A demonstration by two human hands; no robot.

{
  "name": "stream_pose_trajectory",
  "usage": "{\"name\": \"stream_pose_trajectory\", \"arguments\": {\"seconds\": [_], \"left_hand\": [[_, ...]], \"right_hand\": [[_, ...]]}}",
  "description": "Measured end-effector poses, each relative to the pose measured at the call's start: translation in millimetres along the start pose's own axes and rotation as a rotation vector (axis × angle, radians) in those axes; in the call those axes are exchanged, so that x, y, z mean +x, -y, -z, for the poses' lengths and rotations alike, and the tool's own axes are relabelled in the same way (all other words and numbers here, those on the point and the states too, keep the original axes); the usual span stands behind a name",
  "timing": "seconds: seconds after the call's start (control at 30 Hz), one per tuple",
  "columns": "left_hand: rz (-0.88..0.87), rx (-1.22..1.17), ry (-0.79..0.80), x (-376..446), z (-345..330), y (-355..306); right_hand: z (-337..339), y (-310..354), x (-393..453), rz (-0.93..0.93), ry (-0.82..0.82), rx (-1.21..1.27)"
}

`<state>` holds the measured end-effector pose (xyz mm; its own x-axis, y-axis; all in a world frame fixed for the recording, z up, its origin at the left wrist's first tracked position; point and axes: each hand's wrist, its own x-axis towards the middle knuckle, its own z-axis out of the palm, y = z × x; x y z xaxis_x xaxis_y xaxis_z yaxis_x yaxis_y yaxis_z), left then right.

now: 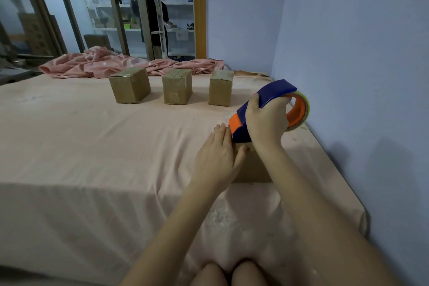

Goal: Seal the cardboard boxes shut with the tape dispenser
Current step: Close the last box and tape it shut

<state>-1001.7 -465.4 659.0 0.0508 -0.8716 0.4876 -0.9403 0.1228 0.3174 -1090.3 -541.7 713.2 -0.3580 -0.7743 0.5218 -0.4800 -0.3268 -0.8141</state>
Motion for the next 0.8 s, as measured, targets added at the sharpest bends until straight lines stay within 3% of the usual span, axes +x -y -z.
{"name": "stream_pose_trajectory", "arguments": {"seconds": [0.17, 0.4, 0.5, 0.8], "left_hand": [[-0.030, 0.132, -0.007, 2, -2, 0], [-0.022, 0.152, -0.022, 0, -2, 0], [-0.025, 0.151, -0.021, 1, -3, -1], [-0.006, 0.119, -0.013, 2, -4, 0]], "right_hand": [[11, -7, 15, -0.170, 0.017, 0.170], [20, -2, 29, -0.221, -0.001, 0.252], [33, 0, 43, -0.153, -0.075, 0.255], [34, -6, 26, 0.145, 0.003, -0.076]]}}
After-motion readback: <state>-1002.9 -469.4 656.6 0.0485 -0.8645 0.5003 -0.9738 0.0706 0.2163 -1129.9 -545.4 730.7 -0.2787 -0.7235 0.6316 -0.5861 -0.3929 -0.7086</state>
